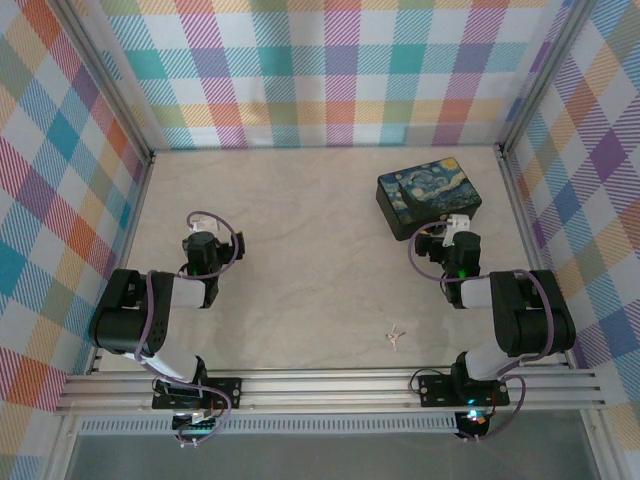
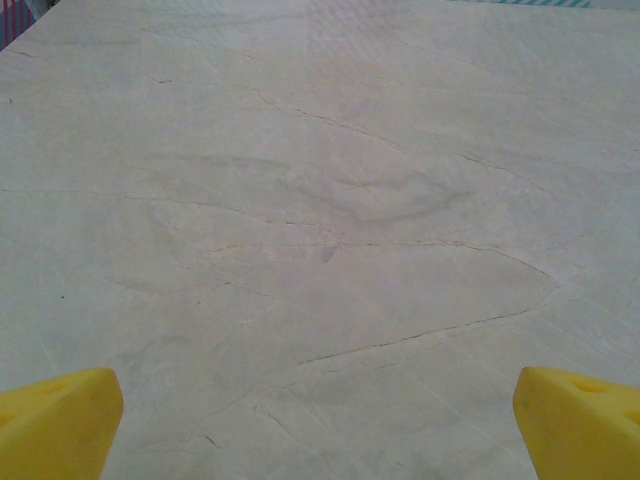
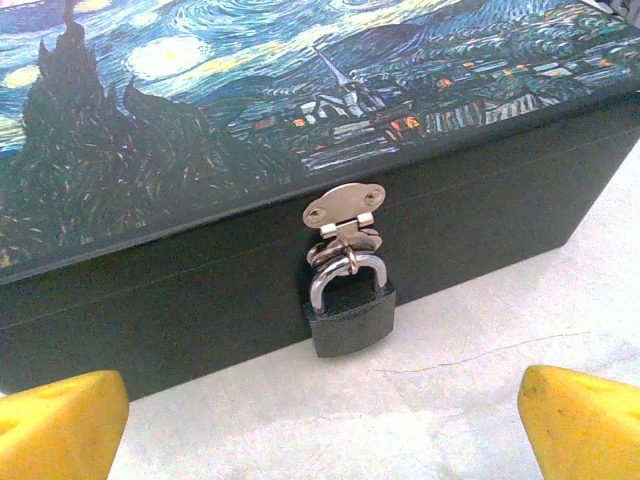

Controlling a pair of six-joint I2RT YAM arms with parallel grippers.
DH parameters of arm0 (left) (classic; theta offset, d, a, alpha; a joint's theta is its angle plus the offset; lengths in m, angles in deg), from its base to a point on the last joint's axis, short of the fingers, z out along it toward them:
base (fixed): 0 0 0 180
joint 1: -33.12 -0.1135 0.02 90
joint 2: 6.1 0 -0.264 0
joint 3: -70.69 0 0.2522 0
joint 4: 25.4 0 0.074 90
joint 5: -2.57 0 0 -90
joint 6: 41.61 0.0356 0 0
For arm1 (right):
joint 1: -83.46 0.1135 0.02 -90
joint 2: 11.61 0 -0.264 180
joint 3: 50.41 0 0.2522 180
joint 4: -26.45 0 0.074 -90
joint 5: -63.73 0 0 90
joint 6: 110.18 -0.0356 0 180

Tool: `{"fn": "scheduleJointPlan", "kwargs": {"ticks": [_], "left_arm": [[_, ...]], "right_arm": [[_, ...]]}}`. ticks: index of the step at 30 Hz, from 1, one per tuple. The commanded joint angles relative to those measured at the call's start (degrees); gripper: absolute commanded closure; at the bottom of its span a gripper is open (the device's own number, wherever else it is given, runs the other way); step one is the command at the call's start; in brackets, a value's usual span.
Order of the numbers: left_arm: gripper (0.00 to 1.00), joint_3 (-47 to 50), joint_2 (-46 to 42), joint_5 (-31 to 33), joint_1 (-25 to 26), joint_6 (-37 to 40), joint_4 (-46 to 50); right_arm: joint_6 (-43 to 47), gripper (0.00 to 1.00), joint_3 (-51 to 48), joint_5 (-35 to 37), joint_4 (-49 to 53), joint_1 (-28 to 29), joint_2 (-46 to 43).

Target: Unlock the padlock with the key

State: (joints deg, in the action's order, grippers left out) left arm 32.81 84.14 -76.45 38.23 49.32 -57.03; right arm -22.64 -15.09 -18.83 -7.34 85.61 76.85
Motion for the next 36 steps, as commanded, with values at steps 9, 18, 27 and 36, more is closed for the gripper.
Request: {"fn": "scheduleJointPlan", "kwargs": {"ticks": [9,18,27,36], "left_arm": [[0.00,-12.2,-6.1,1.7,-1.0,-1.9,23.9],[0.00,-35.1,-11.0,12.4,2.1,-22.1,65.5],[0.00,-37.9,-16.0,16.6,18.7,-25.5,77.9],[0.00,-35.2,-20.3,15.1,23.6,-25.6,80.6]], "right_arm": [[-4.3,0.00,7.9,6.6,19.5,-0.7,-8.9],[-22.7,0.09,31.8,-5.7,60.2,-0.6,-5.4],[-26.0,0.12,45.5,-1.0,70.3,-0.7,4.4],[-22.7,0.11,52.8,1.5,74.2,-4.2,10.6]]}}
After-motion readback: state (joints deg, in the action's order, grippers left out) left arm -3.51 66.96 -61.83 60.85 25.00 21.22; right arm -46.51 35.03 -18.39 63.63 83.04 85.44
